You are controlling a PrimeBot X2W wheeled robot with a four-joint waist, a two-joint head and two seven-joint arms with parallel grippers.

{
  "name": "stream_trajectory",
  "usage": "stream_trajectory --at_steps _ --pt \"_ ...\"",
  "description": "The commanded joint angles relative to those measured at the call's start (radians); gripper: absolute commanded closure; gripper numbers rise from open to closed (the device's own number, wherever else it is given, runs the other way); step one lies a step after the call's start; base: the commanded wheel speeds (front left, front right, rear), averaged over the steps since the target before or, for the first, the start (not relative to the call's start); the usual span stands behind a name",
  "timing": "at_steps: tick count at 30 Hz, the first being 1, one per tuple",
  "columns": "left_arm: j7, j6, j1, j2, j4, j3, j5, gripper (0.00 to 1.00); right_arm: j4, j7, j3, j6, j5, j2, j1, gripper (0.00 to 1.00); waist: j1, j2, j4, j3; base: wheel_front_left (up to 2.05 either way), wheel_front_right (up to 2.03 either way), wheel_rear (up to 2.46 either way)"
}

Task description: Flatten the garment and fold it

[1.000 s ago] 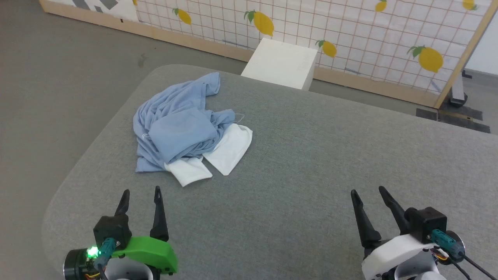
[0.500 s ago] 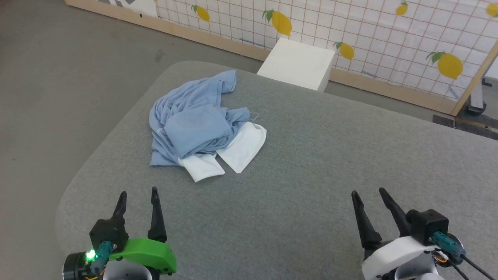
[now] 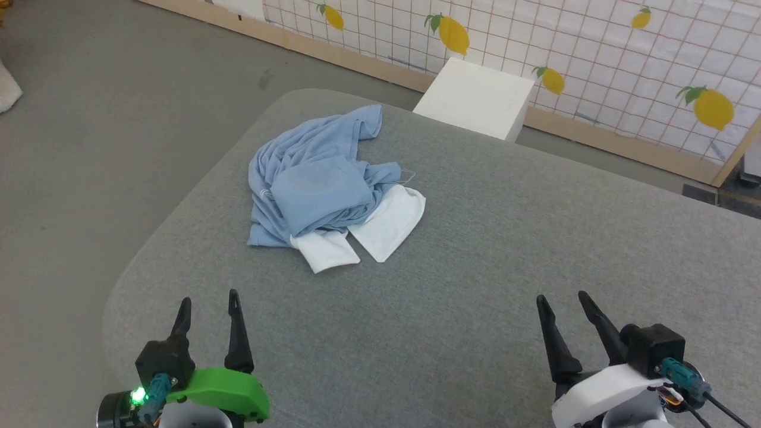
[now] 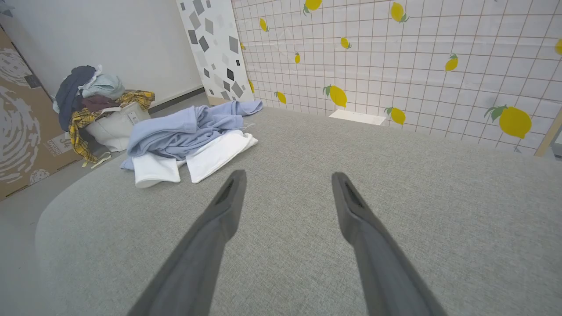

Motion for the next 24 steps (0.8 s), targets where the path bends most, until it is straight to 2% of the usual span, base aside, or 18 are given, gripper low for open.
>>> stream_trajectory --at_steps 1,8,13,16,20,24 --pt "-0.01 0.006 0.006 0.008 0.006 -0.007 -0.017 0.0 0.008 -0.009 0.004 -0.001 0.013 0.001 0.009 0.0 0.0 0.0 0.007 0.001 0.0 0.0 0.0" --pt "0.005 -0.02 -0.109 0.024 0.024 -0.044 -0.025 0.0 0.006 -0.007 0.009 -0.001 0.014 0.001 0.0 0.0 0.0 0.0 0.022 0.028 0.0 0.0 0.0" --pt "0.065 -0.072 -0.306 0.044 0.092 -0.05 -0.071 0.0 -0.029 0.024 0.003 -0.001 -0.017 0.001 -0.027 0.0 0.0 0.0 -0.003 0.105 0.0 0.0 0.0" --pt "0.138 -0.113 -0.445 0.059 0.179 -0.036 -0.13 0.0 -0.06 0.048 -0.013 -0.001 -0.044 0.001 -0.045 0.0 0.0 0.0 -0.029 0.164 0.0 0.0 0.0" --pt "0.311 -0.152 -0.624 0.07 0.33 -0.005 -0.24 0.0 -0.107 0.077 -0.042 -0.001 -0.075 0.001 -0.062 0.0 0.0 0.0 -0.078 0.247 0.0 0.0 0.0" --pt "0.465 -0.142 -0.754 0.089 0.464 0.041 -0.335 0.0 -0.148 0.097 -0.092 -0.001 -0.087 0.001 -0.074 0.0 0.0 0.0 -0.126 0.32 0.0 0.0 0.0"
